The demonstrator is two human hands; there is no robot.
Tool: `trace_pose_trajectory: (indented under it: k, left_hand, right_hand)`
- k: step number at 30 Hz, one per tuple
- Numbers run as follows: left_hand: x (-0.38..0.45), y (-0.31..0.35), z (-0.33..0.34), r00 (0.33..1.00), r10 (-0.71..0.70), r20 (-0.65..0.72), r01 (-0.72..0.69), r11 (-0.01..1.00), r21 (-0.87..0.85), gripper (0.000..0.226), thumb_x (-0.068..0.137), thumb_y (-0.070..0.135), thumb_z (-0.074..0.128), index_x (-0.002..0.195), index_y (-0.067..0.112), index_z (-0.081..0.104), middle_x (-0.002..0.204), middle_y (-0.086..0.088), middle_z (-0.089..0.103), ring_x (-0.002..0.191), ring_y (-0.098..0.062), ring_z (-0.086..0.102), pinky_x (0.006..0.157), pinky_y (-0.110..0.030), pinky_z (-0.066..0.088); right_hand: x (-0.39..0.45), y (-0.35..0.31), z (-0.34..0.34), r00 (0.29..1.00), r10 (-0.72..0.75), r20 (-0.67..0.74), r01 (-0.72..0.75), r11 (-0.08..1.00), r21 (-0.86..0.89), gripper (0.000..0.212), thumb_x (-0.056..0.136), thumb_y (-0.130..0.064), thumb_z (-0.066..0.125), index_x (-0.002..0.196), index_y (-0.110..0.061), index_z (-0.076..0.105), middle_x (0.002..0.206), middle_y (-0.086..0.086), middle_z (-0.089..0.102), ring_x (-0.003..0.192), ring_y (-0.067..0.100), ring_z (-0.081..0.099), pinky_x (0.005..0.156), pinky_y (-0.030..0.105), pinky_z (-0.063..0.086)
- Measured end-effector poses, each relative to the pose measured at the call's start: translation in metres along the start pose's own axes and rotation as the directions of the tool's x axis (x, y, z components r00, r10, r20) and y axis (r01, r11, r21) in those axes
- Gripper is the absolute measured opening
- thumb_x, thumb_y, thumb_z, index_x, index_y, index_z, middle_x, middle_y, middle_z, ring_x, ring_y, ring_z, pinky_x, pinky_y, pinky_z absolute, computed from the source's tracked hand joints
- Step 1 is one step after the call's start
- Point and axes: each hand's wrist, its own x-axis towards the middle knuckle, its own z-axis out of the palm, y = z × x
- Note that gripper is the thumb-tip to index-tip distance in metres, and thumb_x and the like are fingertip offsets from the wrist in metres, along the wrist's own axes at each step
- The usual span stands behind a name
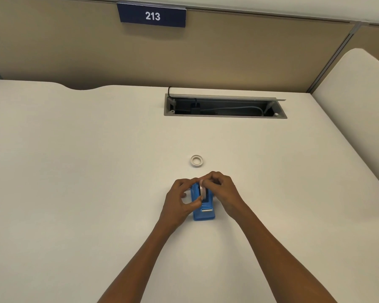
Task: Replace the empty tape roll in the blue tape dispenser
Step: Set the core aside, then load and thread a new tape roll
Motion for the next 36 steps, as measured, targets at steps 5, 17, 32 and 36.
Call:
trace_pose_trajectory:
  k: [5, 17, 32, 36]
  left_hand:
    - [0.001, 0.000, 0.000, 1.000, 0.002, -0.012, -0.002, 1.000, 0.010, 0.048, 0.075, 0.027, 0.069, 0.102, 0.059, 0.045, 0.110, 0.015, 0.052, 0.102, -0.001, 0.053, 0.077, -0.014, 0.044]
    - [0.002, -0.002, -0.001, 1.000, 0.018, -0.006, -0.017, 0.997, 0.069, 0.047, 0.082, 0.022, 0.066, 0.110, 0.054, 0.046, 0.106, 0.013, 0.051, 0.098, -0.003, 0.053, 0.076, -0.005, 0.043]
    - [-0.002, -0.004, 0.003, 0.999, 0.016, -0.040, -0.015, 0.999, 0.038, 0.052, 0.074, 0.036, 0.064, 0.108, 0.067, 0.039, 0.109, 0.022, 0.052, 0.102, 0.011, 0.052, 0.077, -0.005, 0.043]
    - [-0.001, -0.004, 0.003, 0.999, 0.014, -0.043, -0.012, 0.999, 0.037, 0.051, 0.074, 0.034, 0.065, 0.104, 0.067, 0.041, 0.107, 0.022, 0.051, 0.099, 0.013, 0.051, 0.074, -0.008, 0.044]
  right_hand:
    - [0.000, -0.003, 0.000, 0.999, 0.046, -0.001, -0.046, 0.999, 0.009, 0.009, 0.086, -0.018, 0.063, 0.090, -0.014, 0.070, 0.093, 0.003, 0.069, 0.089, 0.014, 0.061, 0.072, 0.018, 0.045]
    - [-0.024, 0.010, -0.017, 0.974, -0.208, 0.092, 0.220, 0.965, -0.144, 0.032, 0.086, 0.004, 0.050, 0.109, -0.010, 0.066, 0.123, 0.000, 0.058, 0.115, 0.009, 0.053, 0.085, 0.015, 0.050]
    - [-0.018, 0.009, -0.011, 0.982, -0.177, 0.058, 0.185, 0.968, -0.171, 0.034, 0.079, -0.017, 0.073, 0.111, -0.020, 0.065, 0.117, -0.007, 0.060, 0.109, 0.004, 0.055, 0.073, 0.008, 0.048]
    - [-0.015, 0.006, -0.008, 0.991, -0.133, 0.031, 0.137, 0.980, -0.145, 0.032, 0.076, -0.008, 0.072, 0.107, -0.014, 0.064, 0.115, 0.001, 0.062, 0.108, 0.011, 0.056, 0.076, 0.017, 0.047]
